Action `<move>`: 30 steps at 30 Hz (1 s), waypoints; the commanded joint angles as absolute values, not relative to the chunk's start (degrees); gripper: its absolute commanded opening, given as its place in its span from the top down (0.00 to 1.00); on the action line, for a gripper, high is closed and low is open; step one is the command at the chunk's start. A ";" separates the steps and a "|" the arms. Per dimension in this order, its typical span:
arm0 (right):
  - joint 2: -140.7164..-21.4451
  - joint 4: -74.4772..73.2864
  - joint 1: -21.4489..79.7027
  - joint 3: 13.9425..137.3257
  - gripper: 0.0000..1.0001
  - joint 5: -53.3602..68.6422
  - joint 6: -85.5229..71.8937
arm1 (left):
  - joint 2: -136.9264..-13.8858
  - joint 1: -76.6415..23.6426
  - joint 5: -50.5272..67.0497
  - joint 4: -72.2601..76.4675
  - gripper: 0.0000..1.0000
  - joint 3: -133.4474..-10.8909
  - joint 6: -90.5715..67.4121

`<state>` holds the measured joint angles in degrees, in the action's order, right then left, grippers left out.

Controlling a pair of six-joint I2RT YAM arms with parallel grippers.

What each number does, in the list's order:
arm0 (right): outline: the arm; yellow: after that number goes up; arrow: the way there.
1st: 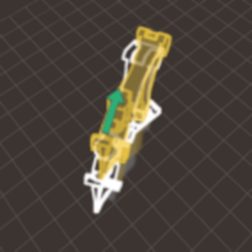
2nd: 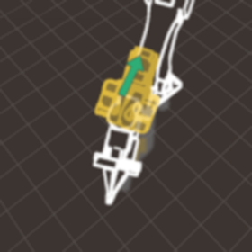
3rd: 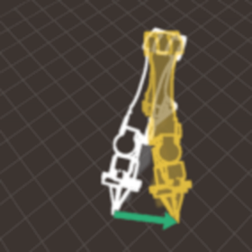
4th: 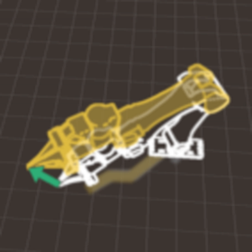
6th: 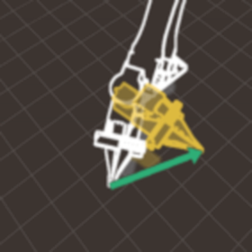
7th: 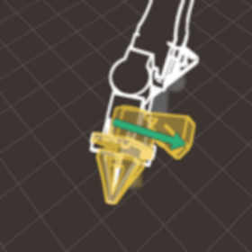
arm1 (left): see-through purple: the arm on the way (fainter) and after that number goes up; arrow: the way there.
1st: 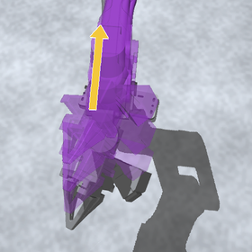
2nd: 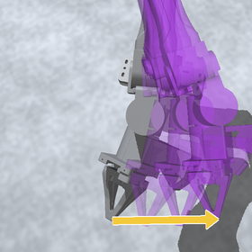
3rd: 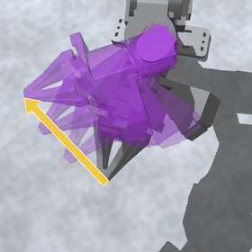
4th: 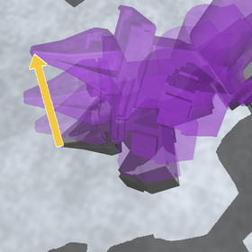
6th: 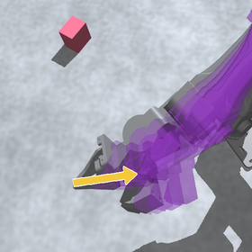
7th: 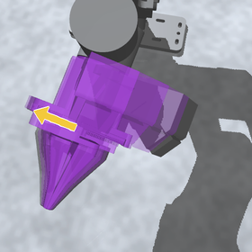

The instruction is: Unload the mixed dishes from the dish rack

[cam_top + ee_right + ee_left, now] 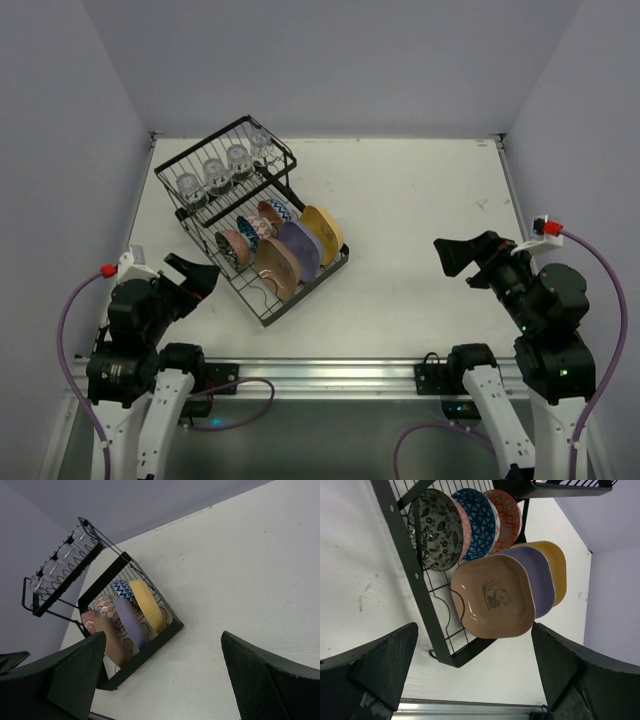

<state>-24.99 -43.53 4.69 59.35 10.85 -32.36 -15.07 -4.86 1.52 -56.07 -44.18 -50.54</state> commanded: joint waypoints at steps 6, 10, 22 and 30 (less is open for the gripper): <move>-26.98 -39.55 4.39 57.75 0.01 14.77 -34.19 | -20.38 -3.87 14.59 -46.59 0.00 -41.04 -52.74; -27.86 -37.97 4.39 57.04 0.01 15.29 -34.54 | -25.65 -3.87 18.55 -40.53 0.00 -39.21 -53.52; -30.67 -33.49 4.39 55.02 0.01 17.05 -35.59 | -27.23 -4.13 16.61 -30.41 0.00 -39.28 -64.42; -32.87 -33.31 4.39 56.51 0.01 16.44 -36.39 | -37.33 -16.85 11.96 -32.16 0.00 -46.39 -62.84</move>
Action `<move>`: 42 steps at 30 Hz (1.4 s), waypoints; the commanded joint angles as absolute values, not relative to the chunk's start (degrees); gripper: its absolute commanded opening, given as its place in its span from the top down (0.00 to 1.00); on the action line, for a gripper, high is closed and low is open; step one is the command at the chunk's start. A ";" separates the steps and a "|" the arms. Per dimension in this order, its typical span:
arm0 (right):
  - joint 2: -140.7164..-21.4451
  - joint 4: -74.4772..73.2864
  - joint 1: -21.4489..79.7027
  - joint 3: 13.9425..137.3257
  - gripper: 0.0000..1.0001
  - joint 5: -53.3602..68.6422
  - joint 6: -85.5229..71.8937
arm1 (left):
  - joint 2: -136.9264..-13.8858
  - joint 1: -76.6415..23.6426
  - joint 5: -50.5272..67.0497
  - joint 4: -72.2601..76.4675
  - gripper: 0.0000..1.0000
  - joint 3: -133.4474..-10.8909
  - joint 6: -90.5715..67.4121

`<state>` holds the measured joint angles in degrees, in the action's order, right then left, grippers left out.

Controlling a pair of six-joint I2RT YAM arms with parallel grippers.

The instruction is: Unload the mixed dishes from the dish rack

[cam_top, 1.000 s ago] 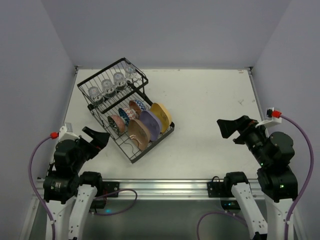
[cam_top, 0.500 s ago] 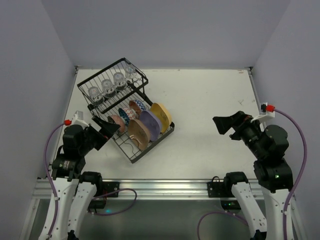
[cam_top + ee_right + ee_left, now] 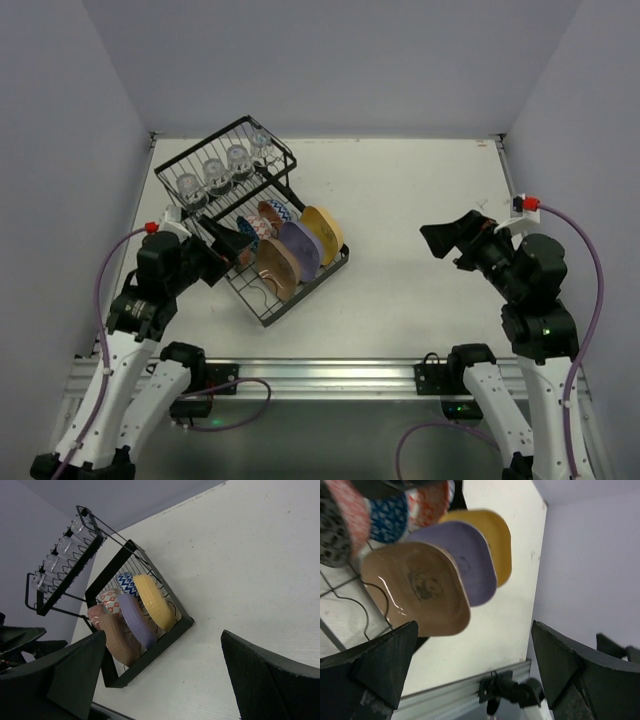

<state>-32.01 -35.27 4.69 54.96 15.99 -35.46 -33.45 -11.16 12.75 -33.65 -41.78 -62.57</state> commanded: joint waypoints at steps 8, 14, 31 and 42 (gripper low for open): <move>-32.17 -35.60 4.39 58.01 0.01 14.24 -35.33 | -42.71 -47.25 -12.18 -32.01 0.00 -46.76 -72.59; -32.08 -37.70 4.39 60.02 0.01 14.24 -34.02 | -47.64 -52.47 -22.66 -30.84 0.00 -45.53 -76.46; -29.71 -34.54 4.39 56.78 0.01 15.47 -33.22 | -55.19 -52.38 -37.88 -23.39 0.22 -42.19 -84.11; -29.53 -35.24 4.39 56.87 0.01 15.91 -31.73 | -63.11 -51.77 -39.89 -24.08 0.44 -44.47 -89.82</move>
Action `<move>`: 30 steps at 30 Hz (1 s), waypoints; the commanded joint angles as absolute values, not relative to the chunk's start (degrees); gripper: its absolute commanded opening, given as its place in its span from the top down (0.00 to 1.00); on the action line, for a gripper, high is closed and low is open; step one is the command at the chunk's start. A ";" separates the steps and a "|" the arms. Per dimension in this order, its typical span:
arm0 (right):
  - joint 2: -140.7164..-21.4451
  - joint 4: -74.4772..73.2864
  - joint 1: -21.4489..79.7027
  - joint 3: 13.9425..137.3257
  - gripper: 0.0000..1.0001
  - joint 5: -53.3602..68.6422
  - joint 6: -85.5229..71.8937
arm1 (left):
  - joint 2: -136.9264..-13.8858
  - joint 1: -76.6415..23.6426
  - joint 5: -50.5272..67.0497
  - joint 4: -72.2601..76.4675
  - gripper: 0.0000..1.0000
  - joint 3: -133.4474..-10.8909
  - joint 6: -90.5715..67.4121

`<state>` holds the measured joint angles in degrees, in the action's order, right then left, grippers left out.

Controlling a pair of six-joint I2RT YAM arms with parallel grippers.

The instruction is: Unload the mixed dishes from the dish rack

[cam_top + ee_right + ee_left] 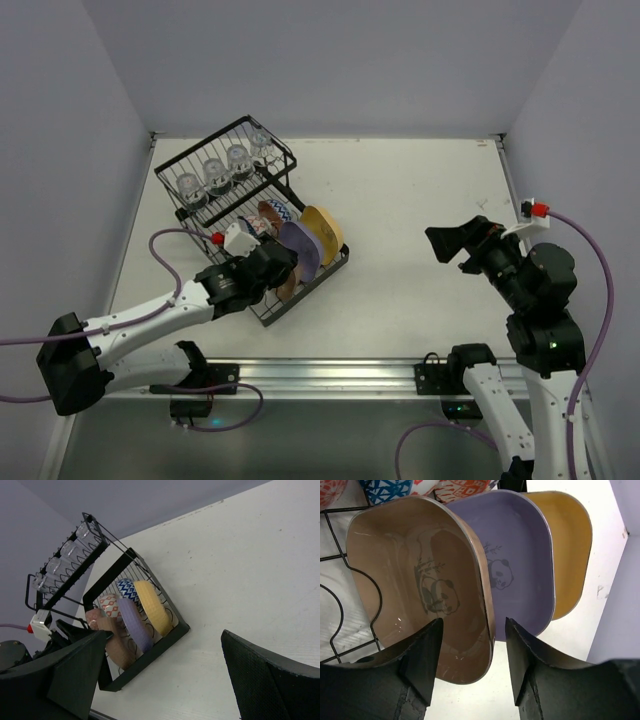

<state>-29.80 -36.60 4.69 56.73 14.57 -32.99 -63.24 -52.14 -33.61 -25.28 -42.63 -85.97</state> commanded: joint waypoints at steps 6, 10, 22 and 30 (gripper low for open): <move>-30.06 -35.24 4.39 57.04 0.01 16.35 -31.47 | -61.96 -51.50 -40.78 -20.22 0.59 -40.79 -91.49; -30.23 -35.16 4.39 57.04 0.01 16.87 -31.46 | -62.05 -51.33 -40.52 -16.44 0.73 -39.20 -91.23; -30.06 -34.63 4.39 56.07 0.01 17.75 -31.99 | -60.04 -51.24 -38.85 -13.19 1.00 -36.39 -91.67; -30.50 -33.93 4.39 55.72 0.01 18.81 -32.26 | -55.20 -51.24 -39.29 -4.51 1.00 -32.09 -89.65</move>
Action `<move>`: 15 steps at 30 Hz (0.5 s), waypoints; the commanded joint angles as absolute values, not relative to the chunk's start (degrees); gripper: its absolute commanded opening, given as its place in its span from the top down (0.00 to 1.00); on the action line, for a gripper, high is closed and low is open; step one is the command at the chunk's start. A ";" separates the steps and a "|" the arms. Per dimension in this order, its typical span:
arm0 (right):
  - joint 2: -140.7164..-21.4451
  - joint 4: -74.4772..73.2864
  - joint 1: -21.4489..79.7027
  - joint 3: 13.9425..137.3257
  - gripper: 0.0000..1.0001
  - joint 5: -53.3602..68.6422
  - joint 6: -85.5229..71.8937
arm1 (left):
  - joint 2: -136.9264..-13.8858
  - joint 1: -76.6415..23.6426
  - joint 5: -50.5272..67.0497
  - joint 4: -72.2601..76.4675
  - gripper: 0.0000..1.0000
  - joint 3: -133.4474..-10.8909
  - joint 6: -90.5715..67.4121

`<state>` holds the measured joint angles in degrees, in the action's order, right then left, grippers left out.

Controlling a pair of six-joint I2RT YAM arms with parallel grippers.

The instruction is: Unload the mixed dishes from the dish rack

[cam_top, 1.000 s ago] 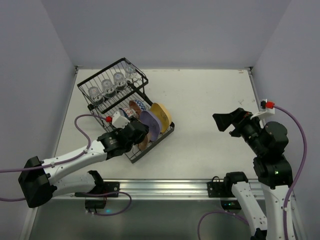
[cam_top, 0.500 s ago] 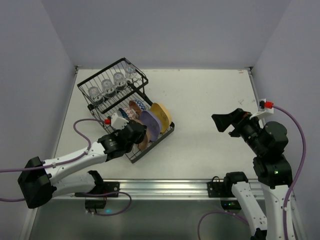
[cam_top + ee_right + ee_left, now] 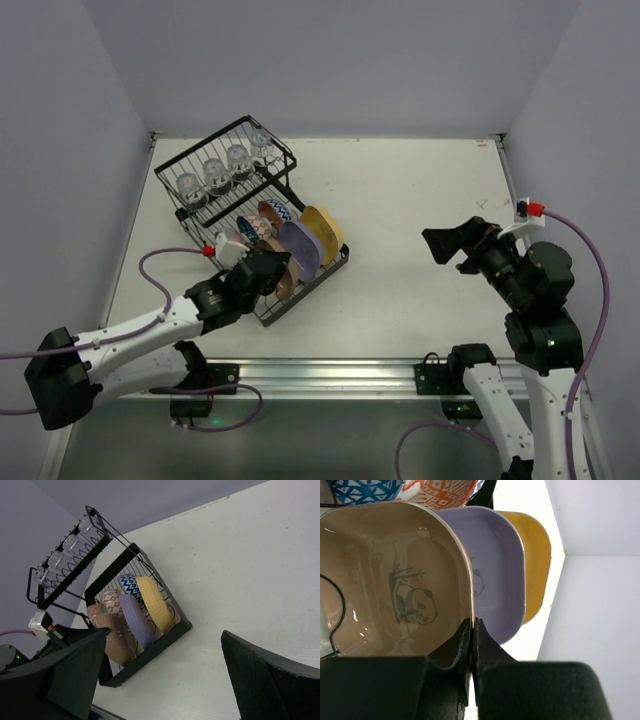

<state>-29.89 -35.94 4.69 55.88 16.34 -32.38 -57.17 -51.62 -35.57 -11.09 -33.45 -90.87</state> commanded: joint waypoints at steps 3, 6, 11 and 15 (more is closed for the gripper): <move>-30.76 -33.75 4.39 55.64 0.01 19.07 -32.43 | -53.70 -51.15 -39.11 -0.54 1.00 -29.71 -88.86; -30.85 -33.49 4.39 55.55 0.01 19.16 -32.52 | -52.74 -51.15 -38.94 3.94 1.00 -28.04 -88.24; -31.20 -32.96 4.31 55.28 0.01 19.68 -32.61 | -51.51 -51.24 -37.97 7.90 1.00 -25.84 -86.76; -31.55 -32.78 4.48 55.28 0.01 19.95 -32.52 | -50.10 -51.24 -36.39 8.44 1.00 -26.45 -85.08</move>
